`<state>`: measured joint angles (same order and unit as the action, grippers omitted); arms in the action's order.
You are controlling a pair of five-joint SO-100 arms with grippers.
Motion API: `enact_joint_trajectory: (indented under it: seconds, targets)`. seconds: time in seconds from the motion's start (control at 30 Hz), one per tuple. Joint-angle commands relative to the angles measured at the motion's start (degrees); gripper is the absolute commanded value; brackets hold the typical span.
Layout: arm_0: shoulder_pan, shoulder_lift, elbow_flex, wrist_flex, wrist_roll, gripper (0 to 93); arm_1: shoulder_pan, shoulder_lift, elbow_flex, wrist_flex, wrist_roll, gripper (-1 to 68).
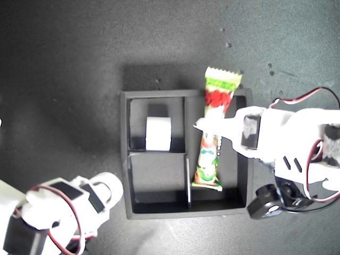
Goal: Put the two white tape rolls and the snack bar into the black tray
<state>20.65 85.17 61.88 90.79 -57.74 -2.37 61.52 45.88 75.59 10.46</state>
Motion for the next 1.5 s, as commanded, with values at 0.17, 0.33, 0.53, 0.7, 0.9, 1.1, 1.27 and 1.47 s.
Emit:
enact_joint_trajectory:
  seconds: [0.17,0.33,0.53,0.7,0.9,1.1,1.27,1.47]
  targets:
    - [-0.35,-34.45,-53.88,14.15,4.13,0.4,2.29,1.67,-45.88,27.86,48.78,-0.5]
    - [-0.7,-43.68,-55.99,14.15,1.14,0.8,-1.14,14.06,-41.84,27.69,58.71,-0.6]
    - [-1.14,-45.79,-53.44,14.24,-1.85,13.2,-2.2,19.07,-36.65,27.69,61.08,-0.7]
    - [-1.32,-37.27,-47.72,14.24,-2.11,16.6,0.26,20.39,-31.38,27.69,61.79,-0.7]
    - [-9.93,-1.41,-19.34,14.33,-3.08,1.3,2.11,32.96,-16.96,27.6,66.45,-0.7]
    - [-19.86,39.38,14.5,10.72,-3.6,0.1,2.46,57.92,14.15,22.59,68.55,-0.7]
    - [-18.63,65.83,49.39,-3.08,-6.33,0.1,2.9,87.19,59.41,6.06,65.13,-0.7]
    - [-14.5,83.58,79.63,-15.64,-9.32,0.1,-1.23,105.56,93.6,-5.45,62.75,-0.7]
